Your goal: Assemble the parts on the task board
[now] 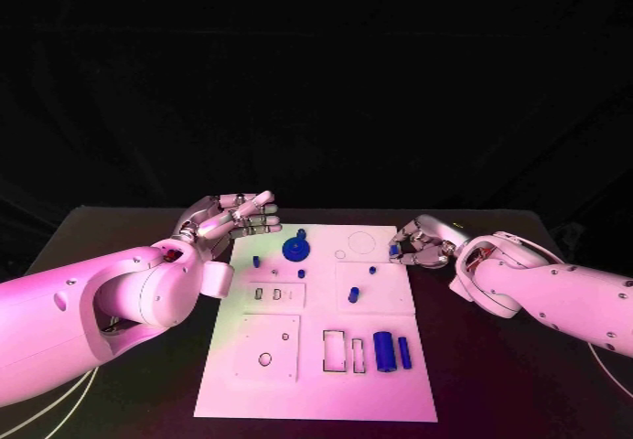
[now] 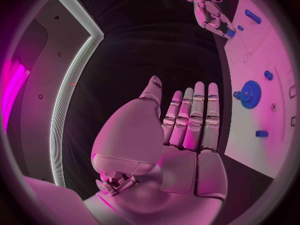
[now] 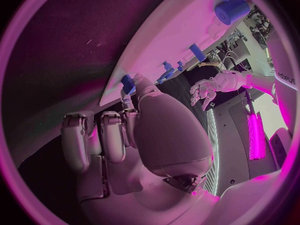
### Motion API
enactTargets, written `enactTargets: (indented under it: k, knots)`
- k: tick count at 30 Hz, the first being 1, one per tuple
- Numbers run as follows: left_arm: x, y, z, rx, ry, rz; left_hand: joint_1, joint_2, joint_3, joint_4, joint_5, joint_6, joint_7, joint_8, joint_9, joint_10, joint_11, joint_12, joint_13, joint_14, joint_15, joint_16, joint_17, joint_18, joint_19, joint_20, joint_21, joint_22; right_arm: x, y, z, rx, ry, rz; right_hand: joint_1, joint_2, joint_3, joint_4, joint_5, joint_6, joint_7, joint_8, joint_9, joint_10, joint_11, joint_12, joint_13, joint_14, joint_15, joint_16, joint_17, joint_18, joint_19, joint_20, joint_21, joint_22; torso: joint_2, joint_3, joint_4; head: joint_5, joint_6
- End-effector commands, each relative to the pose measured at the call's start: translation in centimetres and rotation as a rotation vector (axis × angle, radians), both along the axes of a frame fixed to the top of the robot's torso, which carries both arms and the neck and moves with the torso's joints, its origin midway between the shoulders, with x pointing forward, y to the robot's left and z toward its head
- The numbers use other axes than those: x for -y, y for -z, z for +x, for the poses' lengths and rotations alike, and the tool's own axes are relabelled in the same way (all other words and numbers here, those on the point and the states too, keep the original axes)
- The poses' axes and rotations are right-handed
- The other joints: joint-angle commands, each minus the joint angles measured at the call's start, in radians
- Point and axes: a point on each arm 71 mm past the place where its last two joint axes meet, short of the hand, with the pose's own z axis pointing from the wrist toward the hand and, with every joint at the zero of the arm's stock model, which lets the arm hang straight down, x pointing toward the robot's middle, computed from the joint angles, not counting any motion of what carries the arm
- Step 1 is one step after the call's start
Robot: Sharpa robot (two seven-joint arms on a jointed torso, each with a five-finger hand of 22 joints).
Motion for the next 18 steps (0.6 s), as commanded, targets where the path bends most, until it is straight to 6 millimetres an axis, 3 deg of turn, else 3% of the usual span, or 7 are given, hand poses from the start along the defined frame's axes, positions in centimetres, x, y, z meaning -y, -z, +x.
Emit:
enactTargets:
  k: [1, 9, 18]
  knots:
    - [0.25, -0.11, -0.07, 0.002, 0.021, -0.009, 0.004, 0.009, -0.001, -0.007, 0.003, 0.003, 0.003, -0.005, -0.001, 0.003, 0.005, -0.004, 0.000, 0.009, -0.001, -0.005, 0.001, 0.006, 0.006, -0.002, -0.001, -0.001, -0.04, 0.25, -0.02, -0.018, -0.004, -0.012, 0.001, 0.009, 0.005, 0.001, -0.002, 0.007, 0.002, 0.002, 0.001, 0.007, 0.001, 0.003, 0.114, 0.091, -0.007, 0.007, 0.199, -0.003, 0.074, -0.002, 0.007, 0.234, 0.000, 0.0003, 0.0009, 0.000, 0.000]
    - [0.20, -0.10, -0.06, 0.001, 0.020, -0.009, 0.004, 0.009, -0.001, -0.007, 0.003, 0.003, 0.003, -0.005, -0.001, 0.003, 0.005, -0.004, 0.000, 0.009, -0.001, -0.005, 0.001, 0.006, 0.006, -0.002, -0.001, -0.001, 0.02, 0.24, 0.02, -0.013, -0.002, -0.012, 0.004, 0.011, 0.013, -0.004, -0.002, 0.013, -0.001, 0.005, 0.002, 0.007, -0.002, 0.003, 0.114, 0.091, -0.009, 0.007, 0.199, -0.004, 0.075, -0.004, 0.008, 0.235, 0.000, 0.0001, 0.0003, -0.001, 0.000]
    - [0.18, -0.09, -0.05, 0.000, 0.019, -0.008, 0.003, 0.009, -0.001, -0.007, 0.003, 0.003, 0.004, -0.006, -0.001, 0.002, 0.006, -0.005, 0.000, 0.009, 0.000, -0.006, 0.001, 0.006, 0.006, -0.002, -0.001, -0.001, -0.05, -0.11, 0.06, 0.031, 0.015, 0.011, 0.007, 0.061, 0.068, -0.015, 0.007, 0.072, -0.036, 0.042, 0.021, 0.030, -0.031, 0.023, 0.135, 0.093, -0.034, 0.010, 0.207, -0.009, 0.090, -0.025, 0.025, 0.250, 0.000, -0.0001, 0.0011, -0.004, -0.002]
